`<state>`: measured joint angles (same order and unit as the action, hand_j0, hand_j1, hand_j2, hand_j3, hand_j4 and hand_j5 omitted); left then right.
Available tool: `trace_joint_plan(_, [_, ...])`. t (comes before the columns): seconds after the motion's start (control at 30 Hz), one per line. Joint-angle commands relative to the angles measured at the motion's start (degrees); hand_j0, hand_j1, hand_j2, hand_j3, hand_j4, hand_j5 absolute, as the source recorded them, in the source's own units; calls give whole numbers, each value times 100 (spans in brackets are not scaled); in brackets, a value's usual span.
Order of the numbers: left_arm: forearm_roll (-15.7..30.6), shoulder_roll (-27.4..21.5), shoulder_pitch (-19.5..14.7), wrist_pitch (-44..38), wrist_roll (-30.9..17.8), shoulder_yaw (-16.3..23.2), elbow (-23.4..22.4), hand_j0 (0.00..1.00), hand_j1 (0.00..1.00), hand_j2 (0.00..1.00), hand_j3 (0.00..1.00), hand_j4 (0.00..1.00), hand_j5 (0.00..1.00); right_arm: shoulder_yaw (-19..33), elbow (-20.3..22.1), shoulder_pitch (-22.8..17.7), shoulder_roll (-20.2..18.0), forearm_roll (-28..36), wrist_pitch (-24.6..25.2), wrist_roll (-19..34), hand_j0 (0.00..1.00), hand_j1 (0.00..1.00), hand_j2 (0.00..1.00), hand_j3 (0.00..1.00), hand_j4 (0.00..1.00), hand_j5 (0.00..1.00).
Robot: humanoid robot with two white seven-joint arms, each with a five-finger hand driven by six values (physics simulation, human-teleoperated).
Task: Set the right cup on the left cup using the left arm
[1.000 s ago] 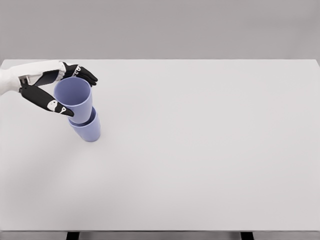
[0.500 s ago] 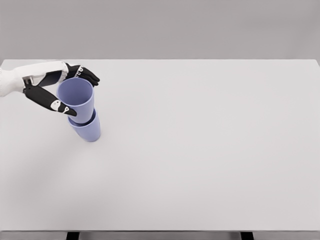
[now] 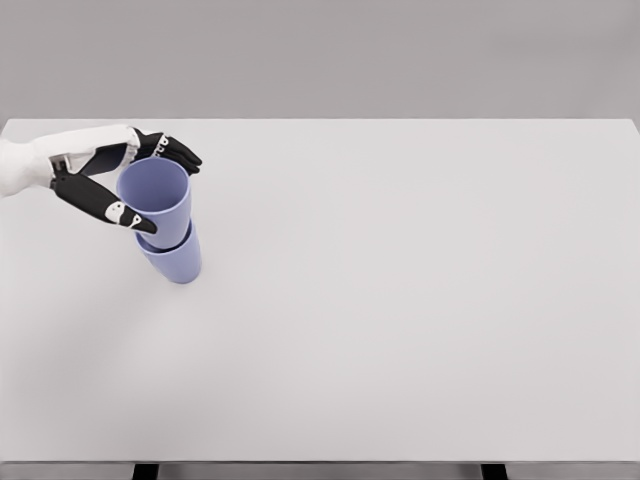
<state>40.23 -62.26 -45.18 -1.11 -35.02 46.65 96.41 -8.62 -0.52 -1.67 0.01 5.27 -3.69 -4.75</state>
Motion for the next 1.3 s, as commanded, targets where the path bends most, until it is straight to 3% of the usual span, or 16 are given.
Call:
trace_joint_plan(0.0, [20,13,17,5,2,-15,-8,77,77,77,77,77,77,0,-1,9,-1,1,0,0,100,100,100,100,100,100])
trace_joint_plan(0.3, [20,21,53,14,2,-15,-43,77,77,77,77,77,77,0,-1,0,-1,1,0,0,100,100,100,100,100,100])
trace_joint_plan(0.53, [3,65,88,58,2,-33,-61,89,89,89,89,89,89,0,-1,0,-1,1,0,0,100,100,100,100,100,100])
trace_joint_plan(1.17, [3,56,88,76,2,-41,-35,90,90,90,90,90,90,0,-1,0,-1,1,0,0,100,100,100,100,100,100])
trace_joint_plan(1.23, [3,48,97,76,2,-182,18,100,100,100,100,100,100,0,-1,9,-1,1,0,0,100,100,100,100,100,100])
trace_joint_plan(1.27, [20,48,88,84,2,-235,36,100,100,100,100,100,100,0,-1,9,-1,1,0,0,100,100,100,100,100,100])
